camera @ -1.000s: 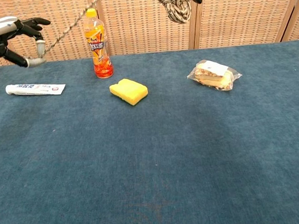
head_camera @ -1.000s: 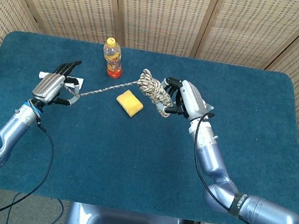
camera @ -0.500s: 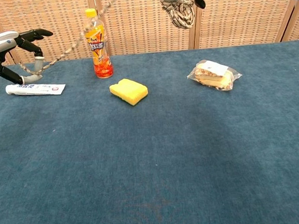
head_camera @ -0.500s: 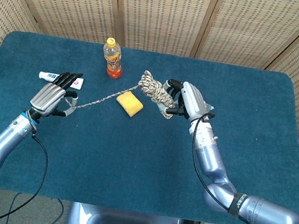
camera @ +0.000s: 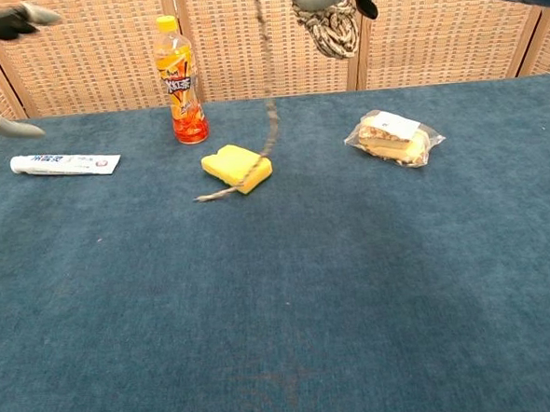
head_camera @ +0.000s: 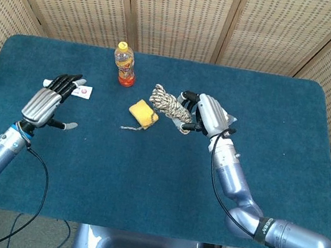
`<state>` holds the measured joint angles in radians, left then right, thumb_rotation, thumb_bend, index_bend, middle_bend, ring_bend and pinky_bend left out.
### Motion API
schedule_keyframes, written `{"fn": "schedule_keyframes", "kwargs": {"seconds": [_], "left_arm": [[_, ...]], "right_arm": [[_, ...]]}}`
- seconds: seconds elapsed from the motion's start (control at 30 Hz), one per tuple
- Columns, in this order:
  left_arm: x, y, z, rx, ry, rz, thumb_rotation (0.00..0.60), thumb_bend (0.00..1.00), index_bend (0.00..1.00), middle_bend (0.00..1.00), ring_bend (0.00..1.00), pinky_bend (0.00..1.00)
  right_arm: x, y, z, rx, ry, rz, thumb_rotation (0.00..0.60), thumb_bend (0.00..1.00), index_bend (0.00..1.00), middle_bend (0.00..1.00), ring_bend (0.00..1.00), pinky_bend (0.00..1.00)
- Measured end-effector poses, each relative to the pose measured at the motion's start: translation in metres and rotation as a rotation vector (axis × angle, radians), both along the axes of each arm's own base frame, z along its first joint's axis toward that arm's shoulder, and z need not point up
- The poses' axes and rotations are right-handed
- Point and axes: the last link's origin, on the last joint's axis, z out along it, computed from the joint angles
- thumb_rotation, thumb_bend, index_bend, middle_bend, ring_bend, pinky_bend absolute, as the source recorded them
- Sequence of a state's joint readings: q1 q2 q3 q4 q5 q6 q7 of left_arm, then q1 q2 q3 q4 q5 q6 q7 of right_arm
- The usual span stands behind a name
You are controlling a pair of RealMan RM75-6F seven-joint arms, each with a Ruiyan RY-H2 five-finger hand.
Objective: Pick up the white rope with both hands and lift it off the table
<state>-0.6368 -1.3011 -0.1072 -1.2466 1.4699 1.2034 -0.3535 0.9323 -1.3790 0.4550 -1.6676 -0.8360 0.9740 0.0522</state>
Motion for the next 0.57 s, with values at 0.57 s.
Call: {"fn": "schedule_keyframes", "kwargs": {"seconds": [0.57], "left_arm": [[-0.045,-0.142,0.09,0.324,0.081,0.469,0.6,0.0,0.0,0.0,0.0,0.0]], "right_arm": [[-0.016,0.021,-0.013,-0.05,0.23,0.134,0.6,0.97,0.68,0.81,0.59,0.75]]}}
